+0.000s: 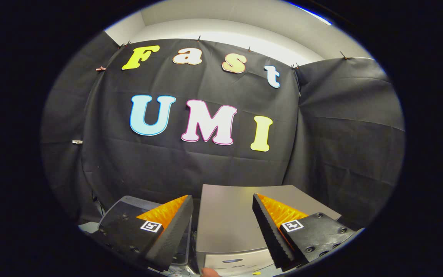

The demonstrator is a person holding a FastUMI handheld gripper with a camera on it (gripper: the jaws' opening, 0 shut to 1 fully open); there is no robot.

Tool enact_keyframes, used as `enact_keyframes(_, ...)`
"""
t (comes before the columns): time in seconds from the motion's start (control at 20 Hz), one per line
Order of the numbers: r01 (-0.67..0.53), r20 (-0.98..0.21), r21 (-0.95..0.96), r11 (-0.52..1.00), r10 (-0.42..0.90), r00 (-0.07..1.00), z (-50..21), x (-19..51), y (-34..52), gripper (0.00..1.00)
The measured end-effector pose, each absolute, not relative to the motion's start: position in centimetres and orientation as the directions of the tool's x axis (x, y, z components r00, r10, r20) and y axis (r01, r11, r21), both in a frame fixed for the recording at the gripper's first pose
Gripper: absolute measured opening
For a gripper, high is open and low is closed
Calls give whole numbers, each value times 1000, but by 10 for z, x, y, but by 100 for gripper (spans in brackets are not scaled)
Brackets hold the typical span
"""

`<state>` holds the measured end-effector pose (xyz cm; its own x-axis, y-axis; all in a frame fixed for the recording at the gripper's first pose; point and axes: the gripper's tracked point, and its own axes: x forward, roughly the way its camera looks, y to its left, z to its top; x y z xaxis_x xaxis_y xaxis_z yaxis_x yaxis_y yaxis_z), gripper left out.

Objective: Put the clothes into the washing machine and then close the washing machine lid.

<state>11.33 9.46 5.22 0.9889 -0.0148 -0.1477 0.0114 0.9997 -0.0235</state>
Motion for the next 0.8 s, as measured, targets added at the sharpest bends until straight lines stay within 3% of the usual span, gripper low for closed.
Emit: enact_keyframes(0.8, -70, -92, -3, 998, 69, 993, 64, 105, 91, 97)
